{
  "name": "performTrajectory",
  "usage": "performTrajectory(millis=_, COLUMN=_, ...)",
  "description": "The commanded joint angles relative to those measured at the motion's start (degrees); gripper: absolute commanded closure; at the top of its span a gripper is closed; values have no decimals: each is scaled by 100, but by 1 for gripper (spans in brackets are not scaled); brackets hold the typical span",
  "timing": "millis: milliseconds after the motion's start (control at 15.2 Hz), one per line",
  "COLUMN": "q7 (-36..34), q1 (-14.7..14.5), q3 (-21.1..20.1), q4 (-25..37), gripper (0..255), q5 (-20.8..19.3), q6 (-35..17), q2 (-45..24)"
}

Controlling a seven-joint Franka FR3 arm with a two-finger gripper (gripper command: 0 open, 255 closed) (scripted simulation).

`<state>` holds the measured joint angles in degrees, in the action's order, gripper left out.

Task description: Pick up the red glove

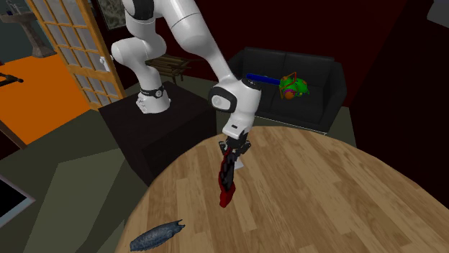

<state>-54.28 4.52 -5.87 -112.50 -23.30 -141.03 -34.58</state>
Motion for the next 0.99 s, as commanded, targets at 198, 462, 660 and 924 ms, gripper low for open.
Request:
performTrajectory(millis=198, q7=53, q1=27, q3=-30, q4=-31, gripper=255, q5=42, q6=97, q2=127)
performTrajectory(millis=462, q7=142, q1=66, q3=-89, q4=-79, gripper=255, q5=127, q6=295, q2=380)
performTrajectory(millis=660, q7=210, q1=92, q3=-130, q4=-103, gripper=255, q5=194, q6=449, q2=563)
performTrajectory(millis=924, q7=302, q1=124, q3=-182, q4=-117, gripper=255, q5=283, q6=661, q2=798)
